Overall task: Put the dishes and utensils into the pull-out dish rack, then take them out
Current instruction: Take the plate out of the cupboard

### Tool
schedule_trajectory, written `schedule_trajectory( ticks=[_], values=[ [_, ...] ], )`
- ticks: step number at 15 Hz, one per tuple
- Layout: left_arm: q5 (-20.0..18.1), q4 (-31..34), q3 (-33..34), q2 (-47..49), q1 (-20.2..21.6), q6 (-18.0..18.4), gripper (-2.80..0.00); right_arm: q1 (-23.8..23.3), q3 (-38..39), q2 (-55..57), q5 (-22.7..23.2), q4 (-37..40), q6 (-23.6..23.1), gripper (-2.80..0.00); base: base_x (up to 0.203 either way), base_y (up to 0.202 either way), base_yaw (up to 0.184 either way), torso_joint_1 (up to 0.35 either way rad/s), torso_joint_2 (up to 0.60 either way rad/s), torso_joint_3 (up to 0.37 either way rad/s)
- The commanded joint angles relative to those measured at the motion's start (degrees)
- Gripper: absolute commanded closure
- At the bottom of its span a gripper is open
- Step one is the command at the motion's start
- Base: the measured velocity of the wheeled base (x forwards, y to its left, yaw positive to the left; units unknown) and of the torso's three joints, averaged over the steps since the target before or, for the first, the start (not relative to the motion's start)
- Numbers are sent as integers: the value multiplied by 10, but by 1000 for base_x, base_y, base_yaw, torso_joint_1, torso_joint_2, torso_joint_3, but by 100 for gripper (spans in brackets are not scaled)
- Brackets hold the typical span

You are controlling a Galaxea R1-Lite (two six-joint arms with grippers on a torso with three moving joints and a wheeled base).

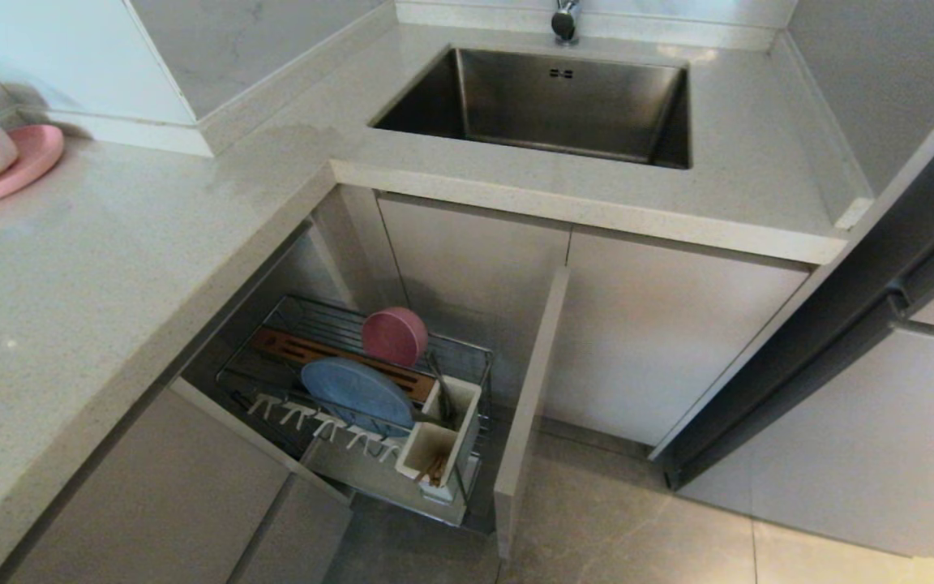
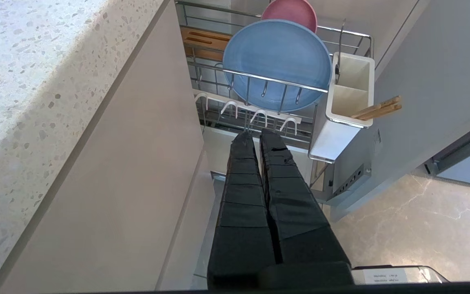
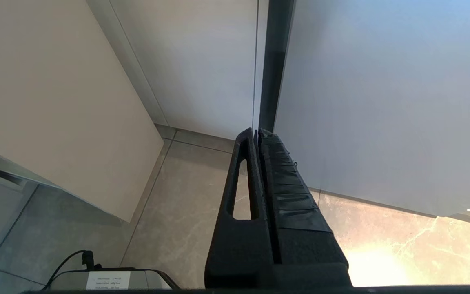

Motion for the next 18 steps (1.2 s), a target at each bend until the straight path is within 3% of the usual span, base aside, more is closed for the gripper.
schedule_trajectory(
  ticks=[1, 15, 18],
  values=[
    [0, 0, 0, 0, 0, 0, 0, 0, 0, 0, 0, 0, 0, 0, 0, 0, 0, 0, 0, 0],
    [0, -3, -2, -1, 0, -1, 0, 0, 0, 1, 0, 0, 0, 0, 0, 0, 0, 0, 0, 0],
    [-3, -18, -56, 0, 0, -5, 0, 0, 0, 1, 0, 0, 0, 0, 0, 0, 0, 0, 0, 0]
  ],
)
